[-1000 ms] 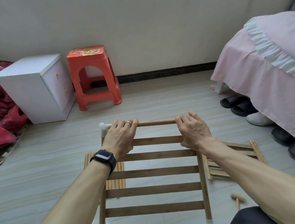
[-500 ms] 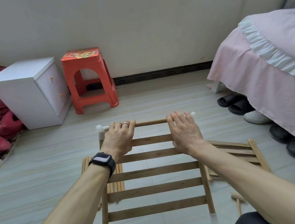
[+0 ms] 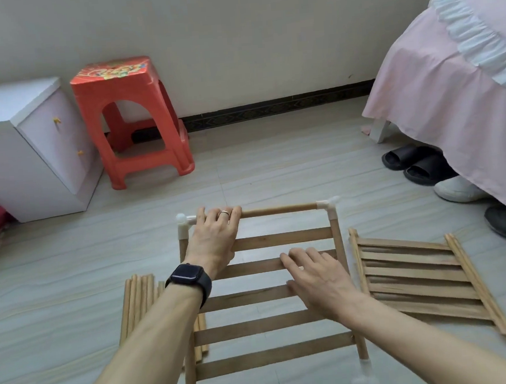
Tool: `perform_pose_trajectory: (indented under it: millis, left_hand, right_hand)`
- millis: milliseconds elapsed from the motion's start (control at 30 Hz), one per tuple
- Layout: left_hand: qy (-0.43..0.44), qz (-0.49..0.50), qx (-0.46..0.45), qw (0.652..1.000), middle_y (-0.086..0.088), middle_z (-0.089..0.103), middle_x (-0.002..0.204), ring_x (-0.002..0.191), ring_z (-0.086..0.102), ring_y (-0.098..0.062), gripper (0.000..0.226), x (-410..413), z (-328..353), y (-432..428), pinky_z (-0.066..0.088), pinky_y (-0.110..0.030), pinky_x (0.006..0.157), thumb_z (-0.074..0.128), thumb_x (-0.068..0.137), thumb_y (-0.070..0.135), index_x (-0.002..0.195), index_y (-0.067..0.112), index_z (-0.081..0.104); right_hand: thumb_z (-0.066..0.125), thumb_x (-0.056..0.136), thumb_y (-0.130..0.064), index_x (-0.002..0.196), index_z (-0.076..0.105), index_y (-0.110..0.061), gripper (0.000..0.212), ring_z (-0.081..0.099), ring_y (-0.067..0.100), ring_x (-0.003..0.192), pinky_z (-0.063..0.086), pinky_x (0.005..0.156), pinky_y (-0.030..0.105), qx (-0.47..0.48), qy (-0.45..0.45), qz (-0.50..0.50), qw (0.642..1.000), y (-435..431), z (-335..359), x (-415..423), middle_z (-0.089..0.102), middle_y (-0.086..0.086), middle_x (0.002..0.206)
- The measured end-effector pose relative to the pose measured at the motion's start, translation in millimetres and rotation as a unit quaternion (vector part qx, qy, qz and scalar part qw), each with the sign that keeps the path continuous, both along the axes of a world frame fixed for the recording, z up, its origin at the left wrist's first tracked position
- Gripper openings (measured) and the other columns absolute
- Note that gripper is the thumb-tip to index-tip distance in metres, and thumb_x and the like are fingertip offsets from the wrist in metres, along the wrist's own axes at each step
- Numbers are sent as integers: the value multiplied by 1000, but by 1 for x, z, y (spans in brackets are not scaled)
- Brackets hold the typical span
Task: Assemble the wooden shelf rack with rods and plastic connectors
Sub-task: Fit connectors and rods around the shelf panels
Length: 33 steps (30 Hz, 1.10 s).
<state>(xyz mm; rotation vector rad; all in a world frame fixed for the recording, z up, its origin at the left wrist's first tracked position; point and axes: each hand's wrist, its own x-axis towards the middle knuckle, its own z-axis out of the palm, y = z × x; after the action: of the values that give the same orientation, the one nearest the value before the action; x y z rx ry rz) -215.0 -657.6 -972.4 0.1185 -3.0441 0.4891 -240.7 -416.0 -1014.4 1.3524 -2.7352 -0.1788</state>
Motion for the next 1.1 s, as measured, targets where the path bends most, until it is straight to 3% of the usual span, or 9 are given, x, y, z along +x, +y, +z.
perform_pose_trajectory:
  millis: [133, 233, 400, 533, 600, 767, 900, 1000, 1100]
  left_hand:
    - [-28, -19, 31, 999, -5, 46, 141, 129, 43, -30, 73, -26, -57, 4, 14, -54, 122, 62, 85, 11, 149, 13, 26]
    - [-44, -41, 59, 996, -6, 39, 150, 140, 34, -29, 76, -40, -106, 5, 7, -49, 124, 59, 89, 10, 154, 12, 20]
    - [-81, -57, 121, 988, -6, 7, 169, 156, 3, -25, 74, -47, -175, 1, 4, -45, 125, 44, 100, 10, 161, 13, 2]
    - [-122, -14, 192, 974, -8, 16, 168, 155, 9, -26, 70, -21, -213, -6, 10, -45, 124, 46, 97, 15, 160, 16, 14]
    - [-167, 23, 227, 959, -7, 15, 168, 155, 9, -27, 70, 0, -230, -8, 10, -47, 125, 46, 99, 29, 160, 21, 12]
    - [-255, 47, 252, 932, -4, -1, 170, 155, 5, -28, 76, 43, -257, -6, 7, -50, 125, 38, 100, 56, 161, 28, 3]
    - [-271, 62, 217, 936, 3, -16, 168, 156, -1, -26, 77, 49, -259, -7, 4, -53, 125, 38, 101, 54, 162, 26, -2]
    - [-266, 84, 199, 939, 4, -17, 168, 156, -3, -25, 73, 46, -259, -8, 2, -54, 124, 36, 103, 39, 162, 22, -4]
    - [-228, 128, 213, 941, 1, -6, 170, 156, 3, -24, 68, 49, -260, -11, 8, -51, 125, 34, 104, 31, 162, 23, 0]
  right_hand:
    - [66, 95, -39, 139, 54, -15, 51, 63, 23, 72, 39, 46, 33, 45, -31, -3, 998, -10, -49, -20, 64, 5, 112]
    - [92, 65, -21, 119, 70, -14, 59, 56, 20, 50, 24, 36, 26, 84, -13, 3, 996, -18, -91, -35, 65, 6, 83]
    - [94, 48, -5, 91, 74, -4, 47, 53, 19, 45, 33, 27, 24, 80, -25, 14, 996, -28, -153, -63, 58, 7, 66]
    - [45, 100, -4, 140, 42, -2, 40, 63, 31, 97, 47, 60, 35, 154, -88, -3, 984, -27, -193, -94, 55, 16, 122]
    - [32, 105, -5, 145, 34, -5, 40, 59, 33, 109, 49, 72, 39, 172, -112, -30, 978, -32, -203, -106, 49, 15, 132]
    - [38, 103, -6, 139, 38, -12, 36, 56, 33, 113, 50, 73, 40, 182, -139, -112, 967, -50, -216, -118, 52, 11, 130]
    - [45, 100, -18, 133, 42, -14, 34, 54, 31, 112, 47, 70, 38, 107, -162, -141, 971, -61, -220, -94, 52, 10, 132]
    - [45, 100, -46, 143, 37, -16, 52, 41, 35, 135, 50, 97, 49, 80, -216, -105, 967, -63, -221, -64, 36, 13, 155]
    - [38, 98, -64, 155, 20, -27, 71, 16, 36, 152, 28, 117, 61, 127, -258, -75, 955, -54, -226, -32, 8, 9, 169]
